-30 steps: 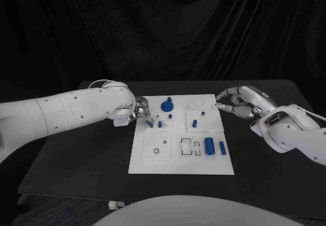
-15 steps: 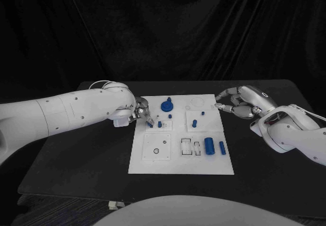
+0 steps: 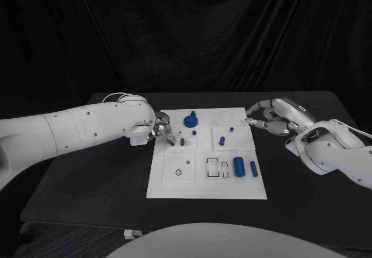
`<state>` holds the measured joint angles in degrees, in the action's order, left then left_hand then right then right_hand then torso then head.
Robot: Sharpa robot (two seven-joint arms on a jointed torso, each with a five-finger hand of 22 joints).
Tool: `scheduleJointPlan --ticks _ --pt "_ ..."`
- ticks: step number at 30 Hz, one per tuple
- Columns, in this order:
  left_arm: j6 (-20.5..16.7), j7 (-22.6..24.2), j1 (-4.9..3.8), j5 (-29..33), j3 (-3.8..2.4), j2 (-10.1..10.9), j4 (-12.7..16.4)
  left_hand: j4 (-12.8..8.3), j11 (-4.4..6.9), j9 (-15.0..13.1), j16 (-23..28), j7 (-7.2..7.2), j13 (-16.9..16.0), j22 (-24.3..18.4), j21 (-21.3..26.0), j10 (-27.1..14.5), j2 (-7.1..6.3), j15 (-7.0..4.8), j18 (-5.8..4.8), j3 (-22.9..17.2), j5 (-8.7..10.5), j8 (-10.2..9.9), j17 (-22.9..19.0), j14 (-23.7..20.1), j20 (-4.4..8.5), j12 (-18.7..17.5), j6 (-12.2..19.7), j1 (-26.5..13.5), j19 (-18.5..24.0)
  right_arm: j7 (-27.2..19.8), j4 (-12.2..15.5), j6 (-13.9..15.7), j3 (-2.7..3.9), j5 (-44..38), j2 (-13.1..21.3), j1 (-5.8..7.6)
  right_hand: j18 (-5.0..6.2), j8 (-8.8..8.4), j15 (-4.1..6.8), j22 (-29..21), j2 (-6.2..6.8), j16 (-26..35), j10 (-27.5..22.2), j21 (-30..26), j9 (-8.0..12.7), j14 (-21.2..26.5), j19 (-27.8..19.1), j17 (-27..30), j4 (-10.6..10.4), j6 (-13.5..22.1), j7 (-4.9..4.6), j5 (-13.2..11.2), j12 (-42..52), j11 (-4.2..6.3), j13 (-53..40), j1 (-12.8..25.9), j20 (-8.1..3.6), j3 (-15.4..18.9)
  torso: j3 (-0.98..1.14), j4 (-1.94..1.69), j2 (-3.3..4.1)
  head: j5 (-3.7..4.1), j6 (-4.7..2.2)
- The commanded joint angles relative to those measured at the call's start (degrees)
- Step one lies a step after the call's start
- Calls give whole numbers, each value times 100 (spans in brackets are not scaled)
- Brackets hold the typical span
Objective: Assemble the parts on the task board
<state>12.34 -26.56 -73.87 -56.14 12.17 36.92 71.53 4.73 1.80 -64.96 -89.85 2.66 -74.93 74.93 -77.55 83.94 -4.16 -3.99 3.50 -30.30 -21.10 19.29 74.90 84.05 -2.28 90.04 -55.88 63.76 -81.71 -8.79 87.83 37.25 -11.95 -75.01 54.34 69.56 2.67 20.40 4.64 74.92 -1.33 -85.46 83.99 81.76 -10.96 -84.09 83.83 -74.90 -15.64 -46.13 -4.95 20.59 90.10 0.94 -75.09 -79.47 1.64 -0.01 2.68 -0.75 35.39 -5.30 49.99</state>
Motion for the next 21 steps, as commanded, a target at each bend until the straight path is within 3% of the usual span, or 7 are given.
scheduleJointPlan --ticks 1,15,17,18,19,21 --pt "21 51 23 -42 -1 -13 -10 -271 11 -2 -15 -77 -1507 1067 28 606 51 -27 -21 -309 -22 -12 1510 595 5 -4 -61 4 12 63 0 -23 4 -12 0 -14 -45 12 -43 1212 -21 30 601 -31 5 -379 277 -325 17 11 -24 38 -10 -51 -1491 5 37 -16 1 -3 0 3 1" --pt "47 68 47 -125 -1 -33 -34 -274 11 0 -15 -76 -1507 1062 43 606 56 -26 -17 -312 -24 -15 1510 595 5 -4 -63 5 22 65 5 -22 4 -12 1 -15 -45 14 -43 1211 -26 30 601 -32 10 -378 277 -325 21 7 -25 45 -10 -51 -1491 0 38 -19 0 4 -1 -11 1" --pt "63 63 52 -126 -1 -39 -36 -257 7 8 -15 -74 -1507 1063 44 606 59 -23 -18 -276 91 -28 1510 595 0 -4 -72 -35 22 66 5 -22 4 -12 0 -15 -45 14 -43 1211 -26 30 601 -32 10 -378 277 -325 21 7 -25 45 -10 -51 -1491 0 38 -19 0 2 0 -13 1" --pt "73 58 55 -126 -1 -42 -37 -208 8 20 -15 -80 -1507 1062 49 606 82 -20 -17 -194 352 -43 1510 595 -3 -4 -93 -96 24 67 5 -23 4 -12 0 -16 -45 14 -43 1211 -26 30 601 -32 10 -378 277 -325 21 7 -25 45 -10 -51 -1491 0 38 -19 0 2 1 -13 1" --pt "83 50 58 -126 -1 -46 -38 -193 7 24 -15 -81 -1507 1060 55 606 87 -20 -16 -164 384 -48 1510 595 -4 -4 -98 -113 27 69 5 -23 4 -12 0 -16 -45 14 -43 1211 -27 30 601 -32 11 -379 277 -326 21 6 -25 46 -10 -52 -1491 -1 38 -19 0 2 1 -13 1" --pt "105 24 68 -126 -1 -54 -39 -93 11 41 -15 -88 -1507 1061 57 606 127 -20 -17 23 640 -72 1510 595 -9 -4 -122 -206 27 73 6 -27 4 -12 -1 -16 -45 15 -44 1211 -27 29 601 -32 11 -379 277 -328 22 5 -25 47 -10 -52 -1491 -2 38 -20 0 -1 1 -11 1"
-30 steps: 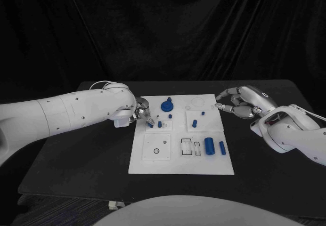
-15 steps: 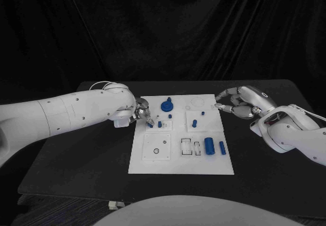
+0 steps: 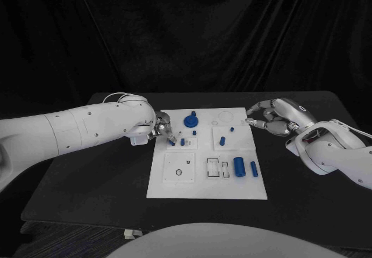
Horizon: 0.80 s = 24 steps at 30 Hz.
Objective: Assemble the parts on the task board
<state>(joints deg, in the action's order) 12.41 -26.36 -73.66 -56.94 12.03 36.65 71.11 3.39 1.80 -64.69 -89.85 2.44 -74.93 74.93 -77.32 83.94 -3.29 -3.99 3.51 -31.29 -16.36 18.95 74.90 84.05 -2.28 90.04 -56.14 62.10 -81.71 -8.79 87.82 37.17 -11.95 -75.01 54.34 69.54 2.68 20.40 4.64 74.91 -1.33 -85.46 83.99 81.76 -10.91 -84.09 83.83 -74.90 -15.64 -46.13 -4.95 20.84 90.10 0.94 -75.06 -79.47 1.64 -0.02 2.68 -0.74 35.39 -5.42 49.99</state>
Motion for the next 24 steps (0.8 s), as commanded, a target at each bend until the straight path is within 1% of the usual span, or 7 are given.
scheduleJointPlan --ticks 1,2,4,6,11,17,24 --pt "108 -10 52 -47 13 -32 1 103 8 29 -15 -67 -1507 1059 46 606 69 -19 -15 249 386 -60 1510 595 -10 -4 -105 -81 33 74 8 -19 4 -12 -2 -14 -45 15 -43 1213 -27 29 601 -32 7 -379 277 -328 22 5 -25 22 -10 -52 -1494 -2 38 -20 1 -2 0 2 1" --pt "117 -26 58 -48 13 -36 -1 160 6 42 -15 -61 -1507 1057 53 606 92 -15 -13 368 524 -79 1510 595 -9 -4 -116 -116 36 76 8 -21 4 -12 -2 -14 -45 15 -43 1213 -27 29 601 -32 7 -379 277 -328 22 5 -25 22 -10 -52 -1494 -2 38 -20 1 -1 -1 1 1" --pt "128 -50 66 -48 13 -39 -4 251 1 56 -15 -57 -1507 1055 65 606 112 -12 -11 537 689 -100 1510 595 -13 -4 -135 -179 42 78 9 -22 4 -12 -1 -14 -45 15 -43 1213 -27 29 601 -32 7 -379 277 -328 22 5 -25 22 -10 -52 -1494 -2 38 -20 0 -2 -1 6 1" --pt "139 -73 72 -48 13 -40 -8 319 -4 66 -15 -53 -1507 1052 74 606 125 -9 -9 671 778 -116 1510 595 -15 -4 -147 -220 46 79 10 -24 4 -12 0 -15 -45 15 -43 1213 -27 29 601 -32 7 -379 277 -328 22 5 -25 22 -10 -52 -1494 -2 38 -20 0 -1 0 6 1" --pt "159 -136 82 -49 13 -44 -36 582 -18 87 -15 -38 -1507 1051 85 606 166 3 -8 1079 1031 -153 1510 595 -26 -4 -194 -416 48 81 12 -27 4 -12 2 -16 -45 15 -43 1213 -27 29 601 -32 7 -379 277 -328 22 5 -25 22 -10 -52 -1494 -2 38 -20 -1 -1 3 9 1" --pt "168 -163 87 -50 13 -47 -61 737 -30 86 -15 -25 -1507 1039 124 606 196 14 1 1299 1078 -173 1510 595 -35 -4 -202 -520 72 83 12 -31 4 -12 5 -18 -45 15 -44 1213 -27 29 601 -31 10 -379 277 -329 28 5 -25 28 -10 -52 -1494 -8 38 -21 0 1 1 7 1" --pt "130 -161 90 -49 13 -55 -73 952 -40 49 -15 -18 -1507 1040 129 606 268 24 2 1527 1115 -167 1510 595 -45 -4 -204 -637 74 83 9 -39 4 -12 0 -24 -44 15 -44 1212 -28 33 601 -35 13 -377 276 -319 35 5 -25 40 -10 -52 -1494 -17 39 -25 1 -2 -2 11 1"
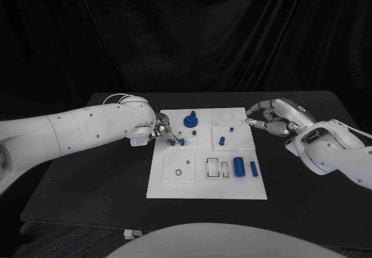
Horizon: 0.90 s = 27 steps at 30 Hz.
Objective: Assemble the parts on the task board
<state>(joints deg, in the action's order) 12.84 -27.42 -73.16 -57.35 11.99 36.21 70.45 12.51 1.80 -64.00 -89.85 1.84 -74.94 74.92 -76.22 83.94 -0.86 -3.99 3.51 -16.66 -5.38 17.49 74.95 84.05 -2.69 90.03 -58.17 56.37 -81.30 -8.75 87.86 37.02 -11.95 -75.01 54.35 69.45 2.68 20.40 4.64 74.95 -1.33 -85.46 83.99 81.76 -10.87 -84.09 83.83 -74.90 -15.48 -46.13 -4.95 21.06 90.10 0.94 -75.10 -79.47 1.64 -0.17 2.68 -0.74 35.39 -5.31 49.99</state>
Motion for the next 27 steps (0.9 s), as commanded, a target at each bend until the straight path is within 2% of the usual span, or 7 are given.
scheduleJointPlan --ticks 1,3,16,17,20,24,27 --pt "73 -52 40 -8 18 -12 -8 48 -40 -23 -15 41 -1506 1040 21 606 27 24 2 71 19 -20 1505 595 -4 -3 -2 -67 33 79 5 -26 4 -12 -1 -17 -45 15 -44 1208 -28 33 601 -35 9 -377 276 -319 19 5 -25 18 -10 -52 -1490 -17 39 -9 1 -1 -3 0 1" --pt "43 -43 41 -8 18 -11 -10 156 -39 -63 -15 39 -1506 1042 19 606 87 26 2 148 13 5 1505 595 -5 -3 5 -106 32 80 4 -30 4 -12 -2 -19 -45 15 -44 1209 -31 31 601 -32 14 -378 277 -324 29 5 -26 42 -10 -52 -1490 -31 39 -16 0 0 -1 1 1" --pt "-143 16 43 -7 18 2 2 169 -35 -133 -15 34 -1506 1046 8 606 212 23 0 159 -98 36 1505 595 -5 -3 60 31 24 80 -4 -47 4 -12 -4 -33 -43 14 -45 1206 -35 35 601 -40 32 -377 274 -313 55 3 -28 142 -10 -54 -1490 -61 40 -30 0 -1 -2 -5 1" --pt "-153 23 43 -7 18 3 2 147 -34 -160 -15 32 -1506 1048 2 606 256 21 -1 148 -158 49 1505 595 -3 -3 82 110 20 81 -5 -49 4 -12 -5 -34 -43 14 -45 1206 -35 35 601 -40 32 -377 274 -313 55 3 -28 142 -10 -54 -1490 -61 40 -30 0 0 -1 -8 1" --pt "-173 36 43 -7 18 5 4 124 -33 -182 -15 31 -1506 1047 3 606 267 20 -1 152 -194 62 1505 595 -3 -3 95 170 20 83 -8 -53 4 -12 -7 -36 -44 14 -45 1207 -35 34 601 -38 34 -377 276 -315 58 2 -28 157 -10 -54 -1490 -65 40 -32 1 -2 -3 -9 1" --pt "-224 60 43 -7 18 8 6 -13 -21 -236 -15 16 -1506 1049 -3 606 301 12 -2 113 -353 88 1505 595 3 -3 141 402 16 88 -12 -61 4 -12 -9 -37 -43 14 -46 1206 -38 35 601 -41 39 -377 274 -313 64 1 -28 184 -10 -54 -1490 -72 41 -37 0 0 -3 -14 1" --pt "-348 110 44 -7 18 21 11 -14 -21 -237 -15 16 -1506 1056 -25 606 301 12 -7 113 -355 89 1505 595 3 -3 141 405 2 92 -15 -69 4 -12 -10 -38 -43 14 -46 1206 -40 35 601 -43 47 -377 274 -313 71 0 -30 225 -10 -55 -1490 -81 41 -43 0 -1 -1 -12 1"
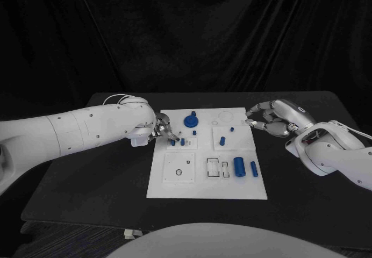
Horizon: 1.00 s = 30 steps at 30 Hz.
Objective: Assemble the parts on the task board
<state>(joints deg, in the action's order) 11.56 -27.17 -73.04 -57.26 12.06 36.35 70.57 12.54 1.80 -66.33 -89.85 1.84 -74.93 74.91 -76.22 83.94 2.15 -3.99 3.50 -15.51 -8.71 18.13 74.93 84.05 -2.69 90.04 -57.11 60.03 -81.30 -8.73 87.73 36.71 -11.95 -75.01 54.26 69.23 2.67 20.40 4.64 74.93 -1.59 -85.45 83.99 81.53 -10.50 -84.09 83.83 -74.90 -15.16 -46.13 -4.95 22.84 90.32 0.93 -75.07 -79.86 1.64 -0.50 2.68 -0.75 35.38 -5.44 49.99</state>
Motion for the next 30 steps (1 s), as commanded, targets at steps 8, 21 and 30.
scheduleJointPlan --ticks 8,21,30 --pt "-551 310 31 -19 10 75 8 155 -20 -257 -15 23 -1507 1064 -54 606 -142 5 -14 306 110 288 1507 595 12 -4 100 -68 -22 96 -7 -48 4 -12 4 -16 -43 13 -47 1208 -18 34 601 -18 17 -377 275 -314 43 0 -31 88 -32 -54 -1493 -47 41 -17 0 -2 1 9 1" --pt "-512 467 31 -17 10 116 13 413 -30 -352 -15 34 -1507 1052 -21 606 -312 11 -6 961 590 419 1507 595 9 -4 184 -474 -1 112 -19 -70 4 -12 -6 -17 -42 12 -48 1207 -13 34 601 -26 67 -377 274 -310 115 -7 -34 414 -32 -56 -1493 -122 42 -80 0 0 0 -15 1" --pt "-998 792 30 -17 10 208 63 381 -37 -340 -15 39 -1507 1060 -40 606 -70 19 -11 1022 496 415 1507 595 2 -4 254 -409 -13 116 -9 -56 4 -12 11 -17 -42 11 -48 1206 -13 37 601 -27 73 -376 273 -302 121 -8 -35 453 -32 -57 -1493 -126 42 -88 1 0 0 -13 1"
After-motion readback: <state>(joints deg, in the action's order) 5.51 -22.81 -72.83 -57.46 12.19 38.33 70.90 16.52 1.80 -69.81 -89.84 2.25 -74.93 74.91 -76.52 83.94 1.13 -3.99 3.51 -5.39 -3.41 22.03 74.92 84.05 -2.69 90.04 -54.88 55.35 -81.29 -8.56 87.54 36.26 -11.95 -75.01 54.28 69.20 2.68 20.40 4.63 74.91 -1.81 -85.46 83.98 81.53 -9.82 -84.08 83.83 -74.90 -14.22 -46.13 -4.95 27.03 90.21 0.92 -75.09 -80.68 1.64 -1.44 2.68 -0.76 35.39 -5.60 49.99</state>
